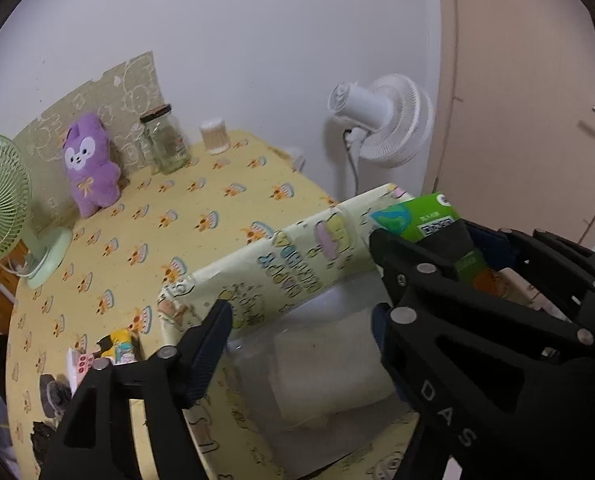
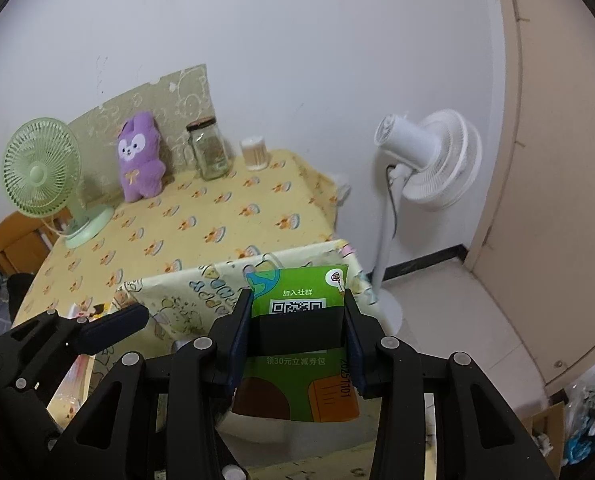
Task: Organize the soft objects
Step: 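Carry the white cloth and green pack into the patterned box, releasing both, then withdraw both tools from the box back toward the remaining items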
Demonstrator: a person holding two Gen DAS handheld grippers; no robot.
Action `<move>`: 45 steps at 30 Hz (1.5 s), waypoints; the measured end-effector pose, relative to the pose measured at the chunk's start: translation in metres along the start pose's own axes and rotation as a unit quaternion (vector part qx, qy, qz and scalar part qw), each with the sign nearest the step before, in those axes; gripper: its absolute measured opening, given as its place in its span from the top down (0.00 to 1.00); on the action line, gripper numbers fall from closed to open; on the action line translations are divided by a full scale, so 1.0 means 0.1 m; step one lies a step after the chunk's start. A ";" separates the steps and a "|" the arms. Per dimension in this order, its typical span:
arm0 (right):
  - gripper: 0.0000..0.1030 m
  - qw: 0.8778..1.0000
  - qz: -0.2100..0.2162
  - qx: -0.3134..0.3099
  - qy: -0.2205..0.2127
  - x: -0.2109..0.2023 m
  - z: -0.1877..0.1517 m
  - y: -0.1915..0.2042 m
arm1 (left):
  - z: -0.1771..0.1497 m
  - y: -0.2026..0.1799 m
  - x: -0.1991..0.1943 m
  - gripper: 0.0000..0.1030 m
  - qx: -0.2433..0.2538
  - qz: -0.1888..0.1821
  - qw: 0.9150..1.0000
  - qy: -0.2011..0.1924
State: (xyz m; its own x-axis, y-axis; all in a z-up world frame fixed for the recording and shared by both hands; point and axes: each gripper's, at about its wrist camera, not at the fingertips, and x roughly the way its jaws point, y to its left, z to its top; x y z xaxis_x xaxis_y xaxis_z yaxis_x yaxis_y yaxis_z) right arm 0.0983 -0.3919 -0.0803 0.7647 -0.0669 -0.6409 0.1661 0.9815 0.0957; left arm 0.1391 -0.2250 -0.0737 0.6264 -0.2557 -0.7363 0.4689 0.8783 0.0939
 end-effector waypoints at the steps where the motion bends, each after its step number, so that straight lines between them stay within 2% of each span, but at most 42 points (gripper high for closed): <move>1: 0.58 1.000 0.000 0.000 0.004 0.03 0.00 0.01 | 0.00 0.02 0.03 0.23 -0.004 0.004 1.000 0.005; 6: 0.51 1.000 0.005 0.005 0.014 0.11 0.01 0.06 | -0.01 0.08 0.09 0.23 -0.021 -0.011 0.999 0.027; 8: 0.44 1.000 0.009 0.001 0.017 0.13 0.01 0.07 | -0.01 0.08 0.08 0.22 -0.018 -0.015 0.999 0.024; 12: 0.41 1.000 0.004 -0.005 0.018 0.13 0.03 0.11 | -0.03 0.09 0.05 0.21 -0.018 -0.015 1.000 0.015; 15: 0.34 1.000 -0.007 -0.003 0.013 0.09 0.02 0.13 | -0.03 0.11 0.02 0.20 -0.022 -0.014 1.000 0.012; 24: 0.33 1.000 -0.002 -0.011 0.003 -0.08 -0.01 0.28 | -0.09 0.21 -0.18 0.20 -0.022 -0.007 1.000 -0.009; 30: 0.26 1.000 -0.004 -0.023 -0.015 -0.26 -0.02 0.44 | -0.15 0.33 -0.35 0.20 -0.026 -0.003 0.999 -0.027; 32: 0.21 0.999 -0.008 -0.029 -0.021 -0.32 -0.03 0.51 | -0.17 0.38 -0.40 0.18 -0.027 -0.007 0.999 -0.031; 39: 0.18 0.999 -0.004 -0.037 -0.028 -0.49 -0.05 0.74 | -0.27 0.56 -0.62 0.13 -0.032 0.000 0.998 -0.059; 45: 0.17 0.999 -0.002 -0.043 -0.032 -0.60 -0.11 0.93 | -0.40 0.70 -0.75 0.12 -0.044 -0.001 0.997 -0.067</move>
State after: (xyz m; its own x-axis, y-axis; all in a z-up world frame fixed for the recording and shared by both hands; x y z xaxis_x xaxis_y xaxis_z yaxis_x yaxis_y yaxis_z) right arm 0.0614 -0.2946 -0.0412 0.8025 -0.0800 -0.5912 0.1173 0.9928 0.0248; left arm 0.1006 -0.1280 -0.0383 0.7064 -0.3034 -0.6395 0.4173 0.9083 0.0300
